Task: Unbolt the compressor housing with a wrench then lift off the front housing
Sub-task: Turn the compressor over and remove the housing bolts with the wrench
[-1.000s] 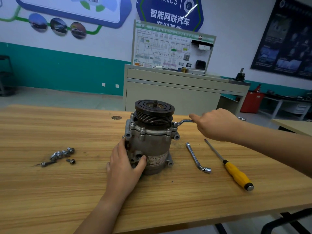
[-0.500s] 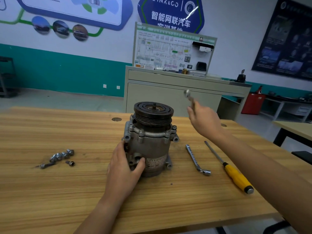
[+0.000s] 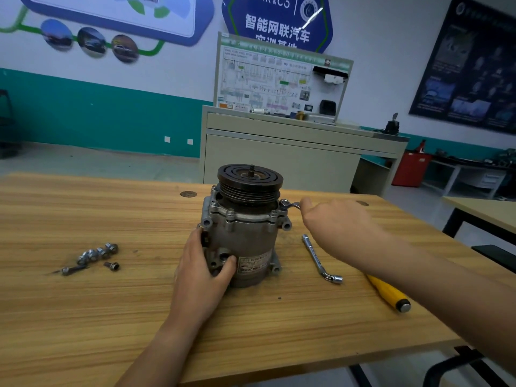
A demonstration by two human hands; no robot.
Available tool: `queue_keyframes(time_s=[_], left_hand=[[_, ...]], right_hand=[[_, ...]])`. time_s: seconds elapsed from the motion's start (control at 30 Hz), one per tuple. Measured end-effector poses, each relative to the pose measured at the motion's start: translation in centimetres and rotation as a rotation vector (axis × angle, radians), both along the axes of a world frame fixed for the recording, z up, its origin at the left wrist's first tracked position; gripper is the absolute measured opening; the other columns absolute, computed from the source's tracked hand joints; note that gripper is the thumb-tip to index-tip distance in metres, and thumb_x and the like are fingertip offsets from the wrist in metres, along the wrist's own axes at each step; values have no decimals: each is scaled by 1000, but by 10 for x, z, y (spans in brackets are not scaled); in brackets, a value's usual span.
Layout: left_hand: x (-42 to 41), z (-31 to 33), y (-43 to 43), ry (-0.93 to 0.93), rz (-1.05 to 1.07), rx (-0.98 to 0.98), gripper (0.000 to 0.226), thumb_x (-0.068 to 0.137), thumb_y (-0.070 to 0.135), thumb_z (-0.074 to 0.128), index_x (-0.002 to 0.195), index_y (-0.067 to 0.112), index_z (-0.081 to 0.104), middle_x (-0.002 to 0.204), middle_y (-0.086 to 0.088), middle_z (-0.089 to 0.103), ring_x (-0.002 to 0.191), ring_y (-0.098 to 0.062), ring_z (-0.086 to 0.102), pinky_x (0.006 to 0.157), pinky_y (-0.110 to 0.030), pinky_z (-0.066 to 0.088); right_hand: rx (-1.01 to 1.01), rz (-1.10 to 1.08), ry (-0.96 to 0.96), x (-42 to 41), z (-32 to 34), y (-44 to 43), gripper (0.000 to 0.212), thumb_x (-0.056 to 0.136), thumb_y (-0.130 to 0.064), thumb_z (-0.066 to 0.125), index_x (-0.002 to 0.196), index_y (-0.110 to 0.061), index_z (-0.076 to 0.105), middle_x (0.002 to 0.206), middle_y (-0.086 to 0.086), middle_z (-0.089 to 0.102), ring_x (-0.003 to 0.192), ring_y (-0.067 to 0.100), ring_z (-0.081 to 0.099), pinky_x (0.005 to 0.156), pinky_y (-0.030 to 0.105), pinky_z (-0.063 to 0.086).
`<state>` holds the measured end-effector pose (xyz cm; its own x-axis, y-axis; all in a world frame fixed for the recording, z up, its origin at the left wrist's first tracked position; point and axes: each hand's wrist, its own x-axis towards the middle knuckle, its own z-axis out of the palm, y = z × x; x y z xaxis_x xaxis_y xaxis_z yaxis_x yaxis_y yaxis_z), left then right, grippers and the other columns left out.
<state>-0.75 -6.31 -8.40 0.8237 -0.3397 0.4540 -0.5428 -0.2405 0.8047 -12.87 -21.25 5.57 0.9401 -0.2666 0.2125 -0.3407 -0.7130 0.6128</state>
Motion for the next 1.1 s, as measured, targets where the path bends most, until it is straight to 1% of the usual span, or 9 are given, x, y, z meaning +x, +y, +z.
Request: queue_keyframes(time_s=[0.13,0.23,0.33,0.43,0.57,0.67,0.77,0.93,1.1], left_hand=[[0,1,1,14,-15,-28,80,80,35,67,146,19,25,145,2,37,132,-15,36,107,-45,35],[1,-1,0,18,-17,-30,80,80,36,67,146,19,25,145,2,38,132,-15,36,107,-46,34],[2,-1,0,4,-18,-22,80,80,39,66,145,20,25,144,3,38,131,-14,36,106,-47,35],[2,-3,0,15,-18,-25,79,80,38,66,145,20,25,144,3,38,130,-14,36,106,-45,36],[1,-1,2,41,-34,-57,77,81,39,63,145,19,26,145,2,37,131,-14,36,107,-43,36],[1,-2,3,46,-32,-59,75,82,39,61,145,18,27,145,1,36,131,-15,36,108,-40,35],[0,-1,3,-3,-12,-55,71,84,35,60,144,15,28,147,-2,33,134,-15,31,111,-35,29],[1,0,1,-59,1,-27,65,85,36,55,141,11,32,147,-6,33,136,-19,29,111,-46,28],[7,-2,0,-73,42,-18,61,89,33,53,142,9,32,152,-6,25,140,-17,20,115,-43,21]], right_hand=[[-82,43,142,5,19,-5,23,95,-12,40,117,-9,46,59,-3,31,47,10,31,40,23,26],[-46,78,151,6,23,-18,27,96,-22,34,120,-13,43,58,-4,37,48,10,35,41,23,27],[-47,84,135,9,27,-41,37,96,-17,34,133,-17,33,58,-4,40,47,9,37,41,23,25],[-70,55,82,25,23,-56,36,94,-7,41,129,-15,37,64,-3,41,52,11,39,42,22,27],[59,81,-104,60,-5,-62,29,94,-4,40,121,-11,47,95,7,64,87,26,57,68,30,41],[123,131,-250,76,-20,-65,27,94,-4,40,119,-9,50,95,11,67,94,29,58,84,31,40],[164,123,-392,68,-25,-70,24,97,-10,39,118,-9,50,92,11,66,86,27,59,72,30,38],[486,214,-781,24,-26,-65,27,99,-23,35,116,-8,49,60,-4,48,50,13,46,44,26,28],[359,81,-508,-12,-25,-43,31,98,-25,37,127,-19,46,64,-5,45,58,15,48,47,27,31]])
